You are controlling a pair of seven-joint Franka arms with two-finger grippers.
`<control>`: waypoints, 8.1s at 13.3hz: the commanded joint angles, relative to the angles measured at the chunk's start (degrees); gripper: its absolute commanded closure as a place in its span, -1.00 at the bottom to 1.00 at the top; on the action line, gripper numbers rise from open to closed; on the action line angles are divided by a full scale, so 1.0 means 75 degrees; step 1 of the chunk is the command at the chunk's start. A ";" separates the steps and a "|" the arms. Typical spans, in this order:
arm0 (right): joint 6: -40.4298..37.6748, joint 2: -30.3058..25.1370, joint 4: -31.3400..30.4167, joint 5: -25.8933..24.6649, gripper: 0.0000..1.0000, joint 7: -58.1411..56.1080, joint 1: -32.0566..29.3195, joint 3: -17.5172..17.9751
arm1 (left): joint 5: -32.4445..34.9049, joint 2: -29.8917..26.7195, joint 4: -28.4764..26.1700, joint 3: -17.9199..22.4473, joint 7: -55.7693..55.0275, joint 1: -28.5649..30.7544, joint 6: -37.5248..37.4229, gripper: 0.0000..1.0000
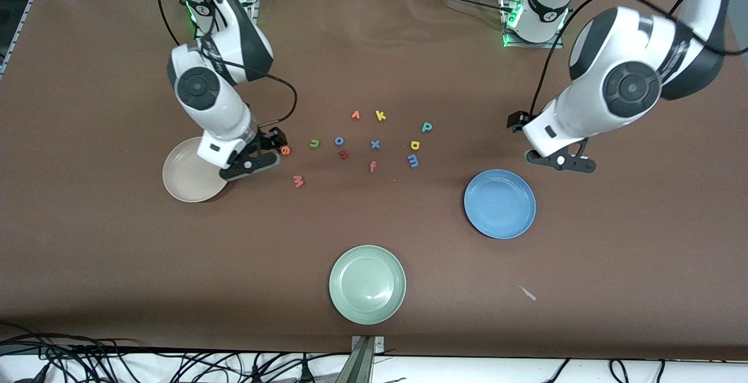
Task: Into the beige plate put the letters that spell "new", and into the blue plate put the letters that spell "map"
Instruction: 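Reach the right gripper to pink W while the left gripper reaches blue E, then grasp pink W with the right gripper while the left gripper grasps blue E, then place W on white plate with the right gripper while the left gripper places E, then grasp orange 6 with the right gripper while the left gripper grasps yellow D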
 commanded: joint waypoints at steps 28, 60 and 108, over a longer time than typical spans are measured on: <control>0.2124 0.2513 0.0869 0.0147 0.15 -0.0916 0.0186 0.0165 | 0.1127 0.3046 -0.0084 -0.1191 -0.6945 -0.1749 0.4317 -1.00; 0.0270 0.0672 -0.0608 0.1167 0.68 -0.2650 0.0057 -0.2624 | 0.1975 0.2216 -0.0236 -0.1156 -0.2263 -0.0006 0.2888 0.86; 0.3307 0.0767 -0.2307 0.1167 0.03 0.3150 0.0796 -0.0386 | 0.3873 0.3352 -0.1889 -0.3254 -0.7777 -0.0120 0.5501 -0.73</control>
